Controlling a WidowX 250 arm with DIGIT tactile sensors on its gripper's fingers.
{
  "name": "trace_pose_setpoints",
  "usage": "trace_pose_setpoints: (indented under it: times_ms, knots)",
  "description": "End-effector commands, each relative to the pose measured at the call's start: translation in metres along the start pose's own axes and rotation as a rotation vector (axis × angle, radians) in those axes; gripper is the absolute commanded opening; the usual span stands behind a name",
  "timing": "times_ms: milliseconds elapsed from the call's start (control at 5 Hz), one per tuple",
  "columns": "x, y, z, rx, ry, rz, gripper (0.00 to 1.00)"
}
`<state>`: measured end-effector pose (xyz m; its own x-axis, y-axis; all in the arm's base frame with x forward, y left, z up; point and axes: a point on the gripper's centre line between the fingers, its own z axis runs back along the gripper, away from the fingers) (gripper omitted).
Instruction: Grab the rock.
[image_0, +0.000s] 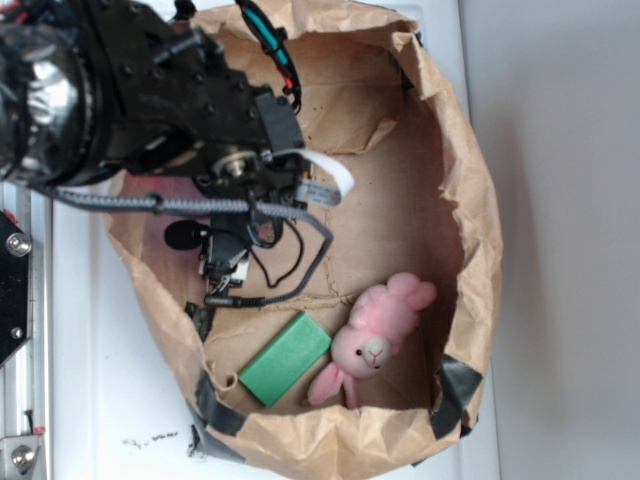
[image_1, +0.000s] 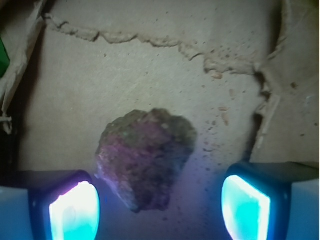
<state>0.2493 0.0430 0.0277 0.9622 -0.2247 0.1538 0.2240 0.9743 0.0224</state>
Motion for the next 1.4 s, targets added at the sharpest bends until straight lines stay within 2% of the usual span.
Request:
trace_pose_setpoints:
  times_ms: [0, 800, 1200]
  knots:
    - [0.014, -0.007, 0.009, -0.007, -0.035, -0.016, 1.0]
    - [0.028, -0.006, 0.018, -0.03, -0.044, 0.007, 1.0]
    - [0.028, -0.008, 0.014, -0.019, -0.045, 0.005, 1.0]
